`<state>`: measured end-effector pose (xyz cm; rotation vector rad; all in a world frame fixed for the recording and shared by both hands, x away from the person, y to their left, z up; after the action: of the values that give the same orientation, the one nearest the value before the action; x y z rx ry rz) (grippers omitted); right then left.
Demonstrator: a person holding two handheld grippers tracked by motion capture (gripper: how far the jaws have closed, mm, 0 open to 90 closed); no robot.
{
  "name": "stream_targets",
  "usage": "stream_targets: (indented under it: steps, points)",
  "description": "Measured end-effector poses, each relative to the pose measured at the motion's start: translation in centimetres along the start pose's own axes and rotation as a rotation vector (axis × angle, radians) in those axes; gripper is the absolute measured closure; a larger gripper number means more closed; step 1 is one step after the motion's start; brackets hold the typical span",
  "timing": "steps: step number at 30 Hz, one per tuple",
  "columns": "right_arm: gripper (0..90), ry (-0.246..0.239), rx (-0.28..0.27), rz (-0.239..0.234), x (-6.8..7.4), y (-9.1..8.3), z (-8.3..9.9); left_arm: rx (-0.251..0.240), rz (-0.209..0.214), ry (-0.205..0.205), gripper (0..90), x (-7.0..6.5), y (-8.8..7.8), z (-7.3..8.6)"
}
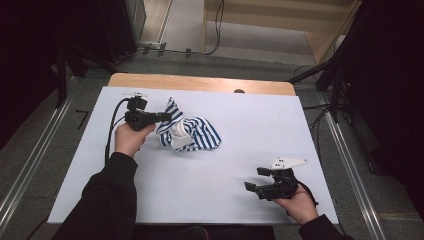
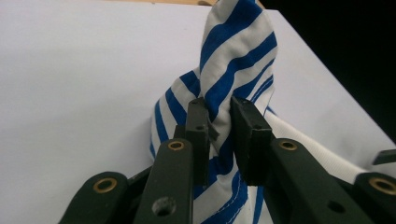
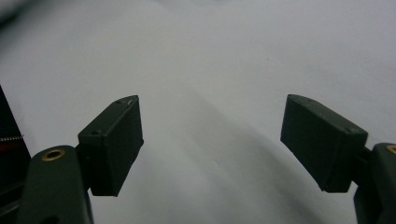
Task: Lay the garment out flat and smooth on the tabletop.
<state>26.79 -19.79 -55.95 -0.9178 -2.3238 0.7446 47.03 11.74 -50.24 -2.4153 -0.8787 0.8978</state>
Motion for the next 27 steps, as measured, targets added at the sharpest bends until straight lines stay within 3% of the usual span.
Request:
stream_targets:
  steps: [4,7,9,13,16,18,20,27]
  points:
    - [19.4,-0.002,-0.002,-0.003,0.1,0.0,0.0,-0.001,-0.027,-0.019,77.6,1.3,-0.1,0.4]
    - [19.4,-0.001,0.003,-0.003,0.1,0.0,0.0,0.004,-0.085,-0.003,76.3,2.2,-0.2,0.6]
    - [19.4,-0.001,0.003,-0.002,0.1,0.0,0.0,0.005,-0.080,-0.023,75.4,2.6,-0.3,0.7]
    - [19.4,-0.004,-0.001,-0.004,0.1,0.0,0.0,-0.010,-0.068,-0.023,69.2,2.4,-0.7,0.5]
    - [19.4,-0.002,-0.006,-0.005,0.2,0.0,-0.1,-0.003,-0.062,-0.012,56.0,2.0,-1.0,0.5]
    - [19.4,-0.001,-0.007,-0.009,0.2,-0.1,-0.2,0.007,-0.091,0.017,46.6,2.0,-1.2,0.7]
    - [19.4,0.005,-0.003,-0.013,0.3,0.0,-0.1,-0.004,-0.116,0.050,44.4,2.0,-1.7,0.7]
    - [19.4,-0.001,-0.003,-0.018,0.4,0.0,-0.2,-0.037,-0.076,0.028,38.9,1.3,-4.0,0.9]
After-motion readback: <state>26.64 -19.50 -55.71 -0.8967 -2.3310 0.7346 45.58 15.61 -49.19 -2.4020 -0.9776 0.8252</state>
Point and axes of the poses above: each handheld gripper's, and its own axes: y roughly forward along the jaws, z roughly out of its underside, x roughly to its left, the point moved 9 cm from there along y, roughly forward along the jaws
